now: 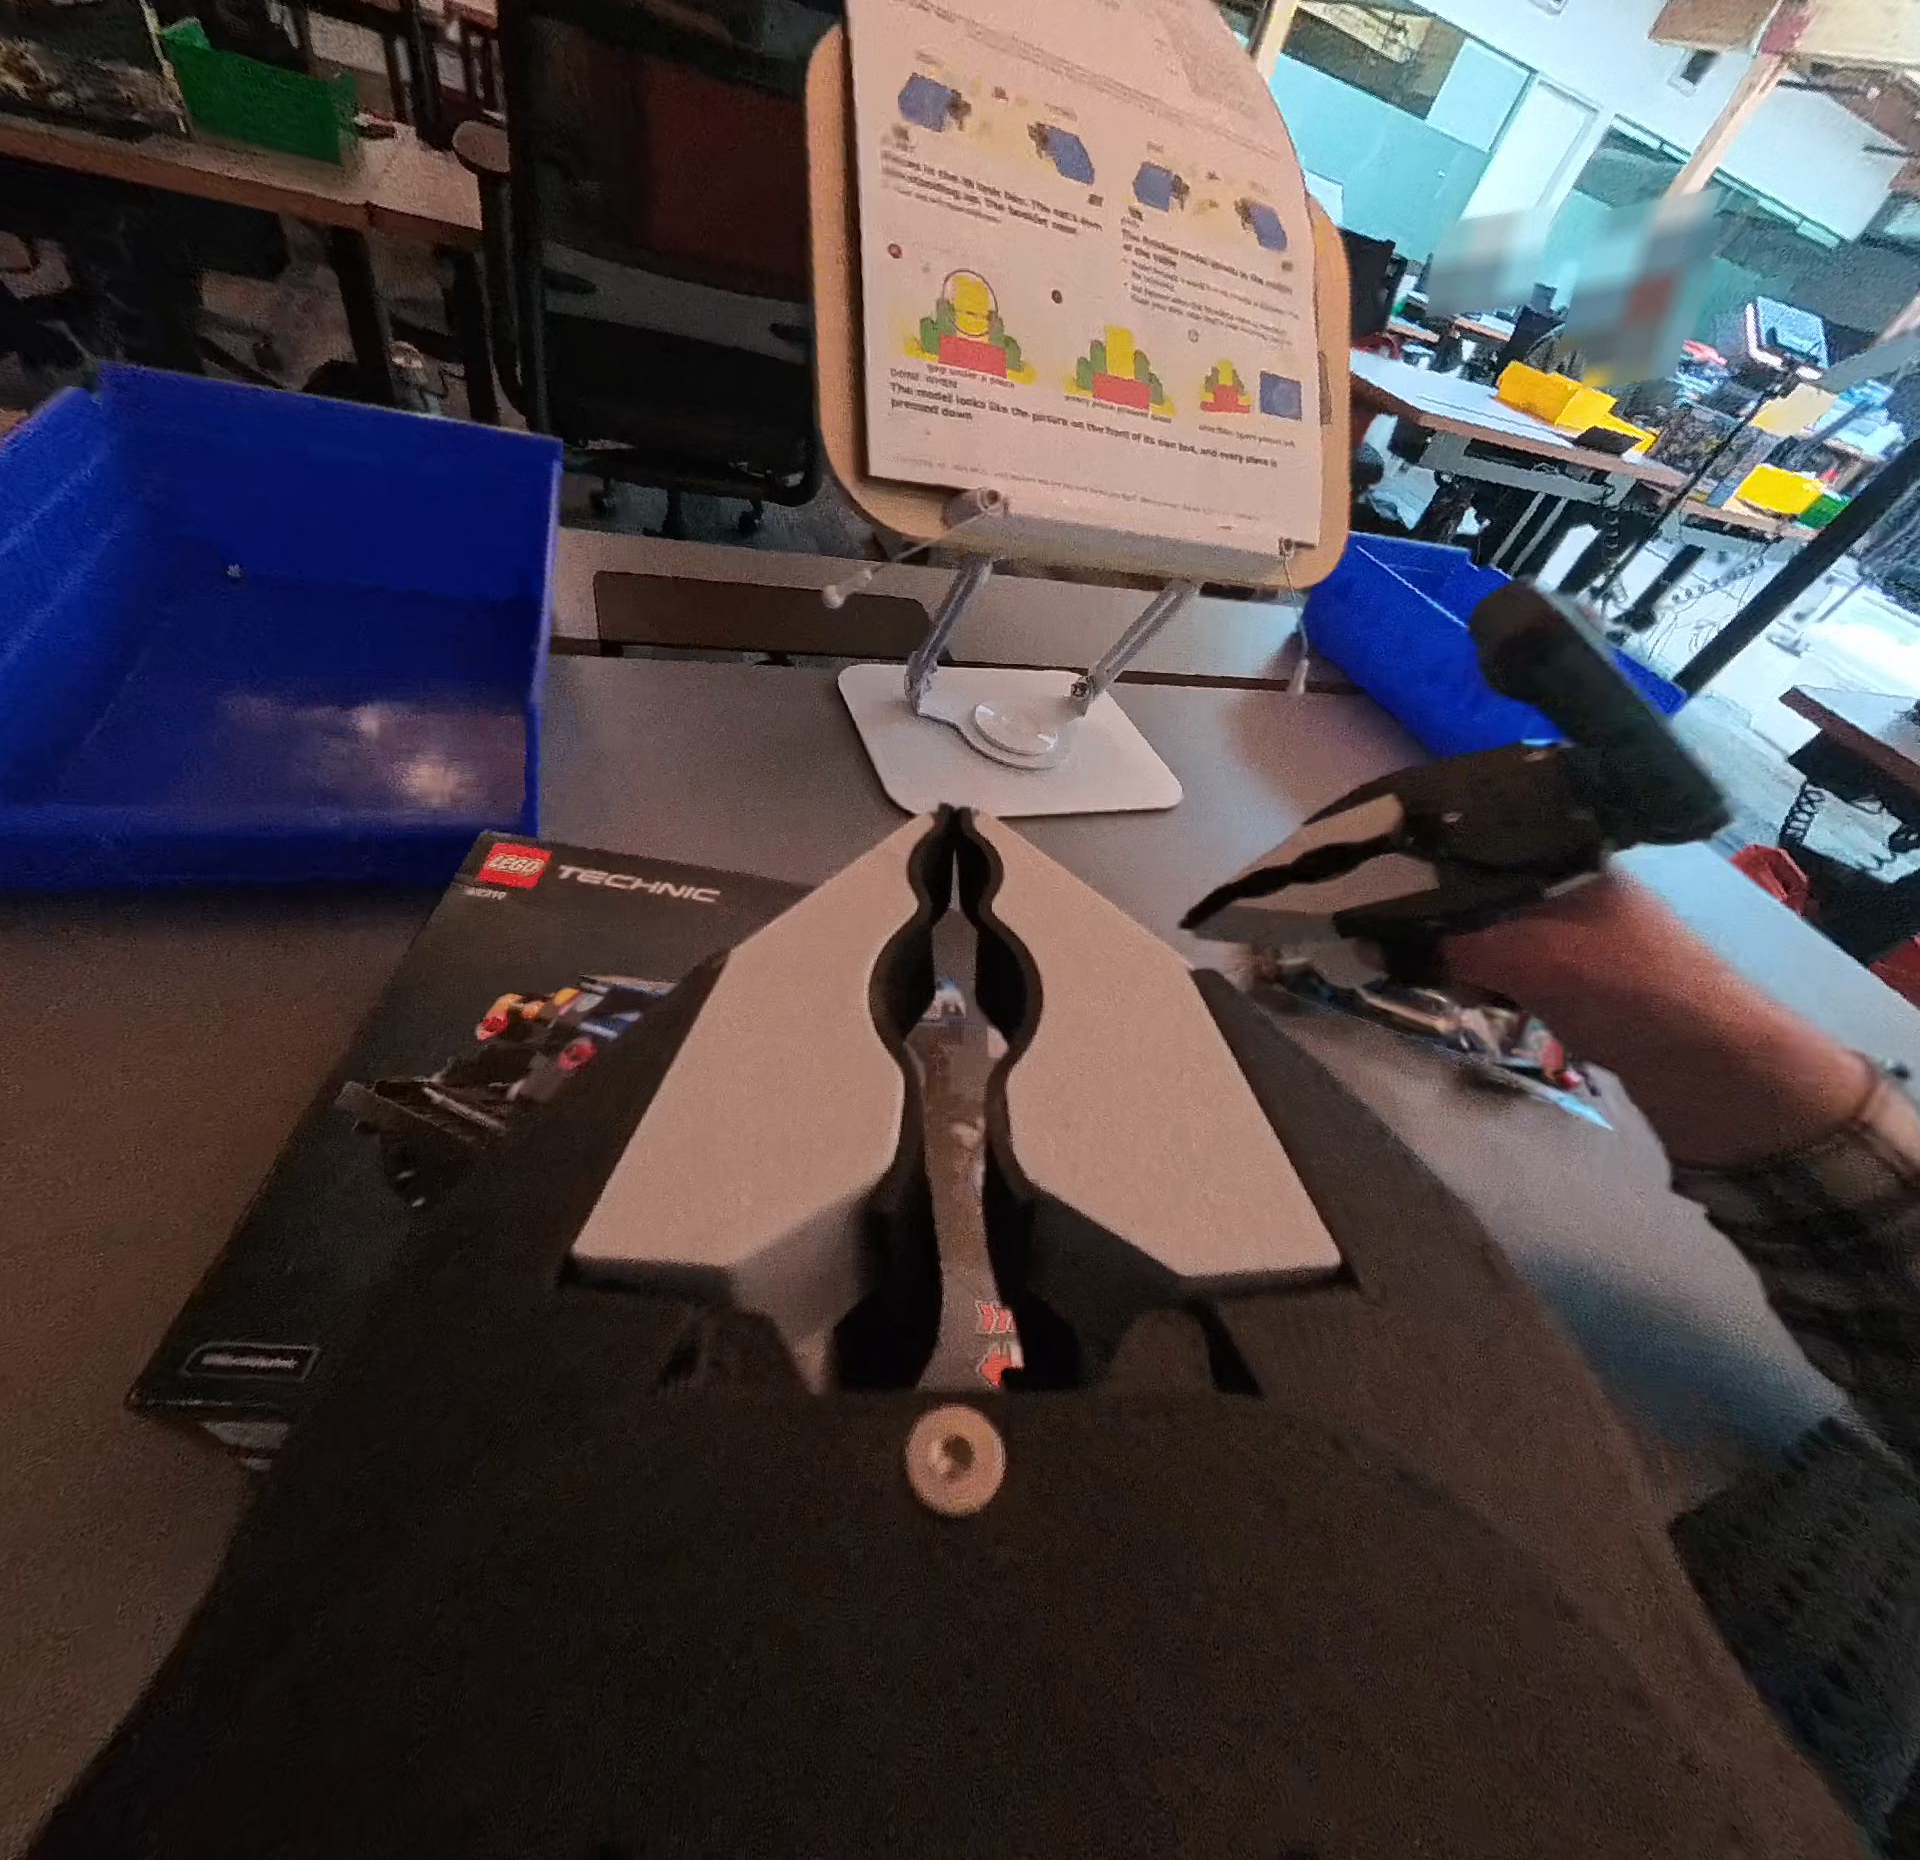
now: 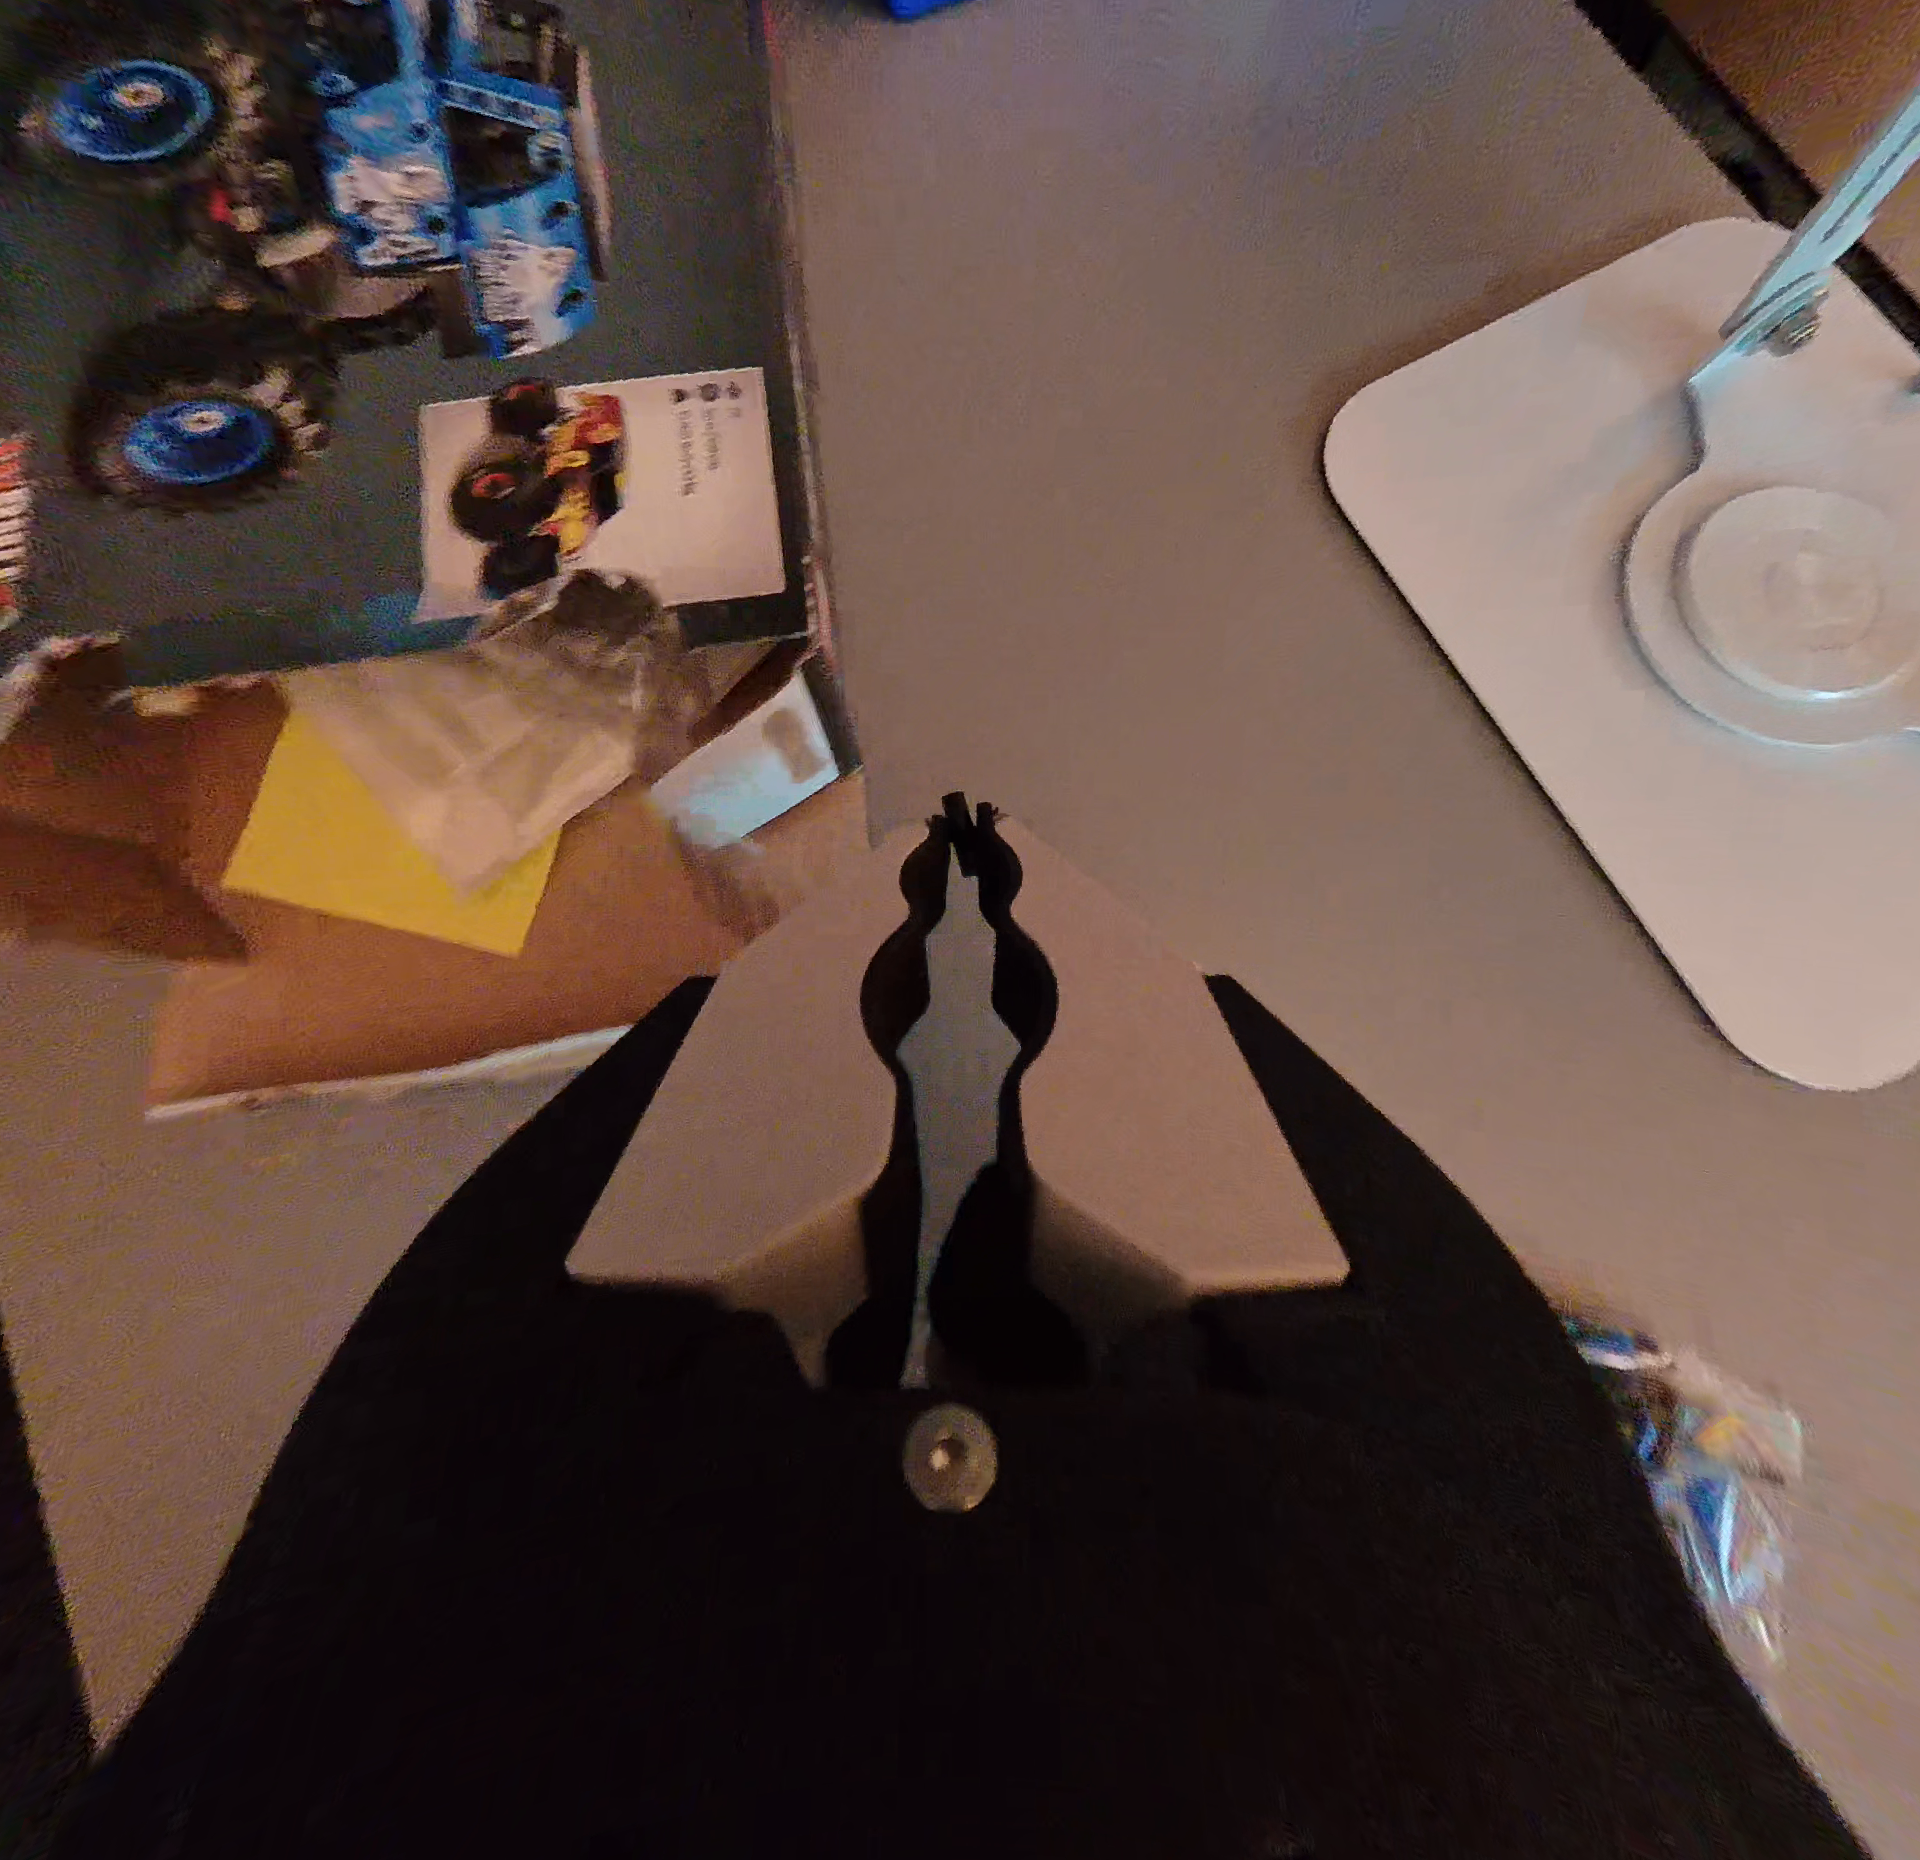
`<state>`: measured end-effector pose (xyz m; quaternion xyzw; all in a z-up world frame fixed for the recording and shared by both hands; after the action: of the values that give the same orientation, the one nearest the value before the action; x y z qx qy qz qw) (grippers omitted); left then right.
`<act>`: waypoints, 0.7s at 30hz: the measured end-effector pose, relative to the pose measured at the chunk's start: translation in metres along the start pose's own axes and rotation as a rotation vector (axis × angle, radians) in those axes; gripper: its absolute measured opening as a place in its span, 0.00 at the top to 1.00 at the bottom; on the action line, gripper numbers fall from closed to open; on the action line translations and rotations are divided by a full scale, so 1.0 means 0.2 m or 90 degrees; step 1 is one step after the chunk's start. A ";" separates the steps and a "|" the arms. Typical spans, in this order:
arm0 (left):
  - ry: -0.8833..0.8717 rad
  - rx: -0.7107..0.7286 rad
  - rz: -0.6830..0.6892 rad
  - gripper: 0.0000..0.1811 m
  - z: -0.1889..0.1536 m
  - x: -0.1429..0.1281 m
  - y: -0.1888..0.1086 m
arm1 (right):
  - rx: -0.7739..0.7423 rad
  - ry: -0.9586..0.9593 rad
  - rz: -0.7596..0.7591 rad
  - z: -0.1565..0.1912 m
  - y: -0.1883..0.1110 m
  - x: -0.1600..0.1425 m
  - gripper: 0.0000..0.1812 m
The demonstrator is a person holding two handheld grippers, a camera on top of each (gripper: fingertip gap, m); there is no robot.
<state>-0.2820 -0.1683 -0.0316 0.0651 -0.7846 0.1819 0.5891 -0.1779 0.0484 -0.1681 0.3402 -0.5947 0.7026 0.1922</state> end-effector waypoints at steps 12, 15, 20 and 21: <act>0.202 -0.213 0.077 0.81 -0.87 -0.44 0.35 | -0.114 0.135 -0.061 -0.07 -1.11 -0.80 0.99; 0.250 -0.259 0.119 0.77 -1.10 -0.61 0.50 | -0.099 0.162 -0.018 -0.09 -1.08 -0.98 0.98; 0.314 -0.327 0.166 0.73 -1.39 -0.84 0.68 | -0.113 0.167 0.003 -0.25 -0.88 -1.01 0.99; 0.330 -0.329 0.173 0.72 -1.42 -0.87 0.71 | -0.127 0.174 0.007 -0.29 -0.85 -1.00 0.98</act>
<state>-0.0183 0.0460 -0.1571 -0.2381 -0.6310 0.0649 0.7355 0.0621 0.1694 -0.1935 0.2177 -0.6314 0.6810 0.3004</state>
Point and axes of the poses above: each gripper's, where its closed fingertips meet, y out along the fingers, x out of its top, z = x × y across the jaws, the point moved 4 cm from there along -y, back along the fingers, and after that the axes turned 2 degrees about x, right-handed, at the moved point
